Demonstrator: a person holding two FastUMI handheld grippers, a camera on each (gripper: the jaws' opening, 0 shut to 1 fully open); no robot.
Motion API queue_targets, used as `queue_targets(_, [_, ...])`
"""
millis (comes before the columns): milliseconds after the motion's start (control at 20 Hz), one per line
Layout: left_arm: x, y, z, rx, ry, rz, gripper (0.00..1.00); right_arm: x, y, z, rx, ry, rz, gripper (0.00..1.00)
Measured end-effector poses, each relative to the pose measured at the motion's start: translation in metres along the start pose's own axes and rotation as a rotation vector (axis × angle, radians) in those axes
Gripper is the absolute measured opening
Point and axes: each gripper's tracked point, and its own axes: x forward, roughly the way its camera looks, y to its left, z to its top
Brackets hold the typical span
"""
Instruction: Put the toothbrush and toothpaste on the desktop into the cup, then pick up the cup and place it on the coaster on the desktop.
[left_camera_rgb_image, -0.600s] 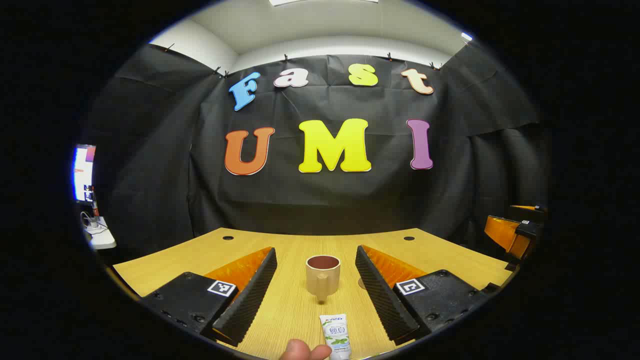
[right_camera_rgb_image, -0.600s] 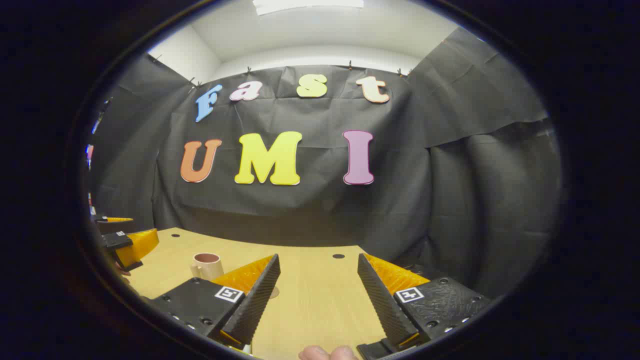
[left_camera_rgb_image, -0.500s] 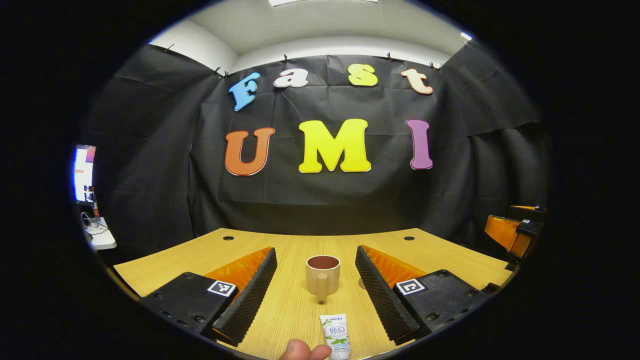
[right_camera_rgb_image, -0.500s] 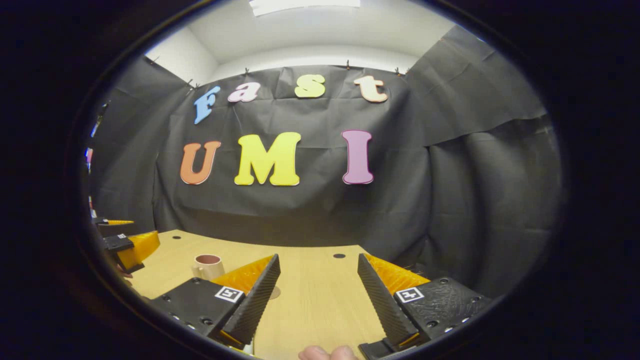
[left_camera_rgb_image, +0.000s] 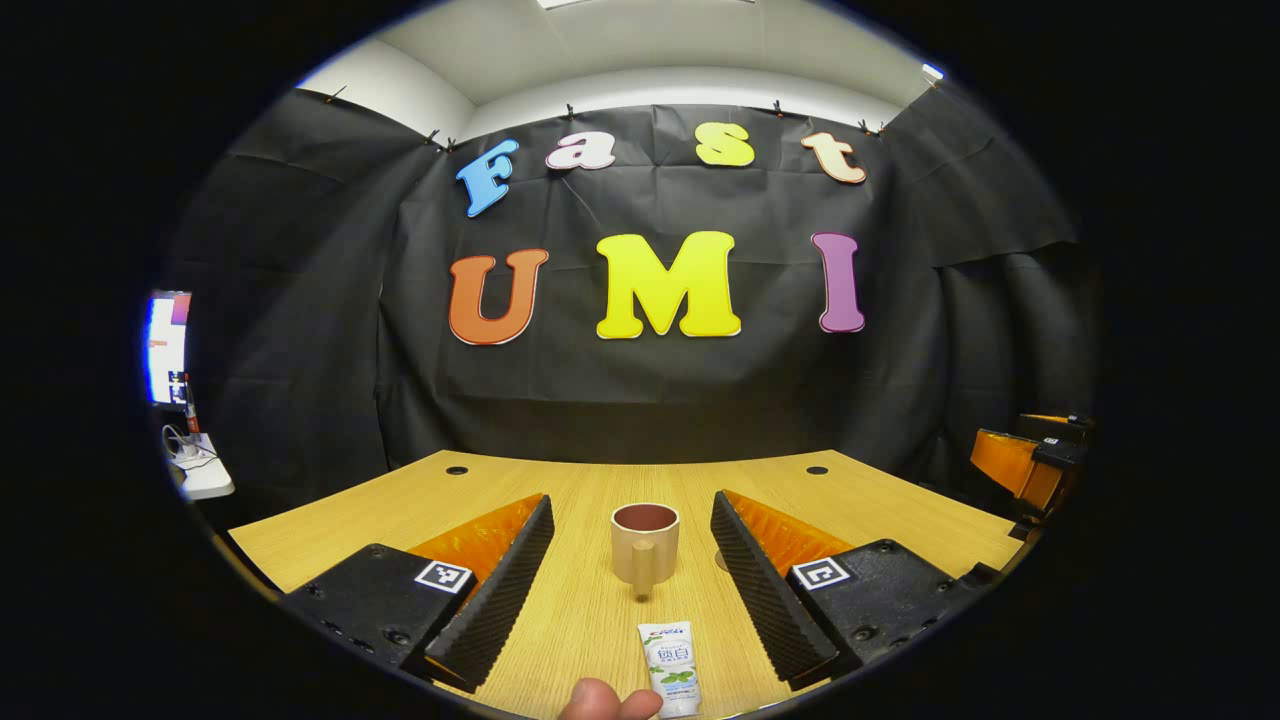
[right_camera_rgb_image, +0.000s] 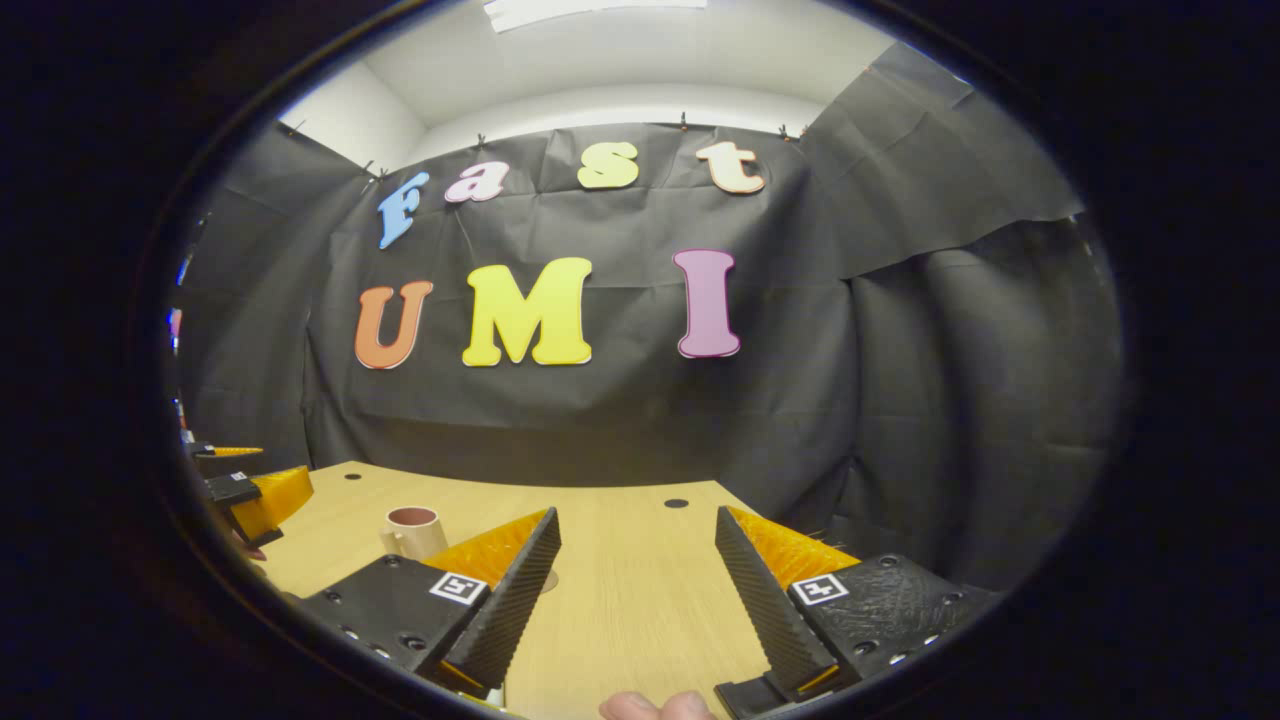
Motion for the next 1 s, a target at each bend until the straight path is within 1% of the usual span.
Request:
queue_targets(200, [0.000,-0.003,0.003,0.003,-0.002,-0.005,1.00,-0.001,-0.002,0.001,0.011,-0.001,-0.001,0.94])
queue_targets(500, [-0.004,-0.012,-0.004,-0.003,0.027,-0.025,1.00,-0.004,-0.004,0.002,0.011,-0.003,0.008,0.95])
queue_targets(600, [-0.005,-0.014,-0.012,0.000,0.058,-0.032,1.00,-0.005,-0.008,-0.001,0.014,-0.001,-0.001,0.95])
queue_targets(700, [-0.008,-0.023,-0.021,-0.014,0.095,-0.064,1.00,-0.007,-0.008,-0.005,0.016,0.009,0.001,0.95])
queue_targets(800, [-0.011,-0.025,-0.038,-0.021,0.160,-0.068,1.00,-0.007,-0.005,-0.012,0.013,0.023,0.013,0.94])
queue_targets(1000, [-0.021,-0.029,-0.075,-0.028,0.295,-0.079,1.00,-0.010,-0.003,-0.030,-0.005,0.056,0.029,0.95])
